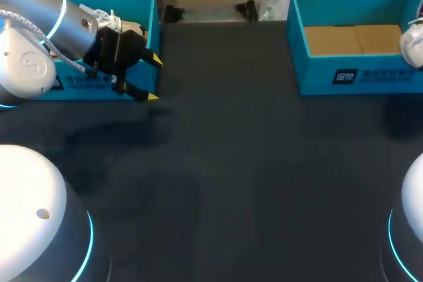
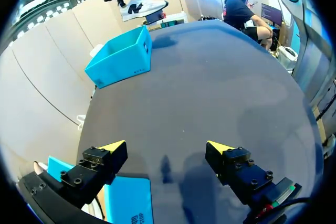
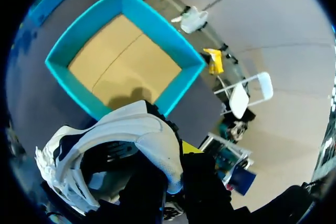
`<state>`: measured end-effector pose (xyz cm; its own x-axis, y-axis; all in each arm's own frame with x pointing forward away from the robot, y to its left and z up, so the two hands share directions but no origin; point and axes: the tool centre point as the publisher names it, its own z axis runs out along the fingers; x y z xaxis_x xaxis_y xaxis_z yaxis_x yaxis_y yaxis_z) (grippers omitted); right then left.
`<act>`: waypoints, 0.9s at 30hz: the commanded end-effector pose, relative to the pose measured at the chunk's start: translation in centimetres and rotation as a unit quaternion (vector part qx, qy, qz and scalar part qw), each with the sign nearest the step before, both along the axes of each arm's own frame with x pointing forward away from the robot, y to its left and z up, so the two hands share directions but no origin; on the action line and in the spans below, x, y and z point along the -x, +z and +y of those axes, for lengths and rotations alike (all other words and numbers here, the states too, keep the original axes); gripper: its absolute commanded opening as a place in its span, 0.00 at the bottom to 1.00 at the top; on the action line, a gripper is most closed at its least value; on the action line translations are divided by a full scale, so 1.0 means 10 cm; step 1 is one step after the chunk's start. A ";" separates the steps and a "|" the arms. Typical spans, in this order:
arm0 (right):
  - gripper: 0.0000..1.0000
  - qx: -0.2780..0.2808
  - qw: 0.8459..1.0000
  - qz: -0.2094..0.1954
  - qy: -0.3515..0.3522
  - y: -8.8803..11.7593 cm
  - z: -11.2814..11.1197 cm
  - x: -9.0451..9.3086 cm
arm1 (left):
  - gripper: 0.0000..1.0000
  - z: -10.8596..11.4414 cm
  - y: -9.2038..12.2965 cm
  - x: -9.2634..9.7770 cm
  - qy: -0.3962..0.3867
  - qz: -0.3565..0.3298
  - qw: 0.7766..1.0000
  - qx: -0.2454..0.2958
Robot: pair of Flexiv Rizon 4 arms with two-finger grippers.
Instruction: Take the shoe out of the shoebox, open the shoe tongue, remove and reinsert the insole, then place the shoe into the shoebox
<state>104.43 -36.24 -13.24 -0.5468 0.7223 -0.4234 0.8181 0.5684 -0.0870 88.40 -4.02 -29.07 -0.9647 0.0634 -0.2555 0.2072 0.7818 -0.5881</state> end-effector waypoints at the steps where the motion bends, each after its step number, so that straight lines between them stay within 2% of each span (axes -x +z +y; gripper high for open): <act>1: 0.00 -0.015 0.945 -0.094 -0.312 0.02 -0.02 0.08 | 1.00 -0.01 0.00 0.00 0.000 0.000 1.000 -0.002; 2: 0.00 -0.013 0.935 -0.071 -0.346 -0.01 -0.03 0.11 | 1.00 -0.01 0.00 0.00 0.000 0.000 1.000 -0.002; 27: 0.00 -0.013 0.935 -0.071 -0.346 -0.01 -0.03 0.11 | 1.00 -0.01 0.00 0.00 0.000 0.000 1.000 -0.002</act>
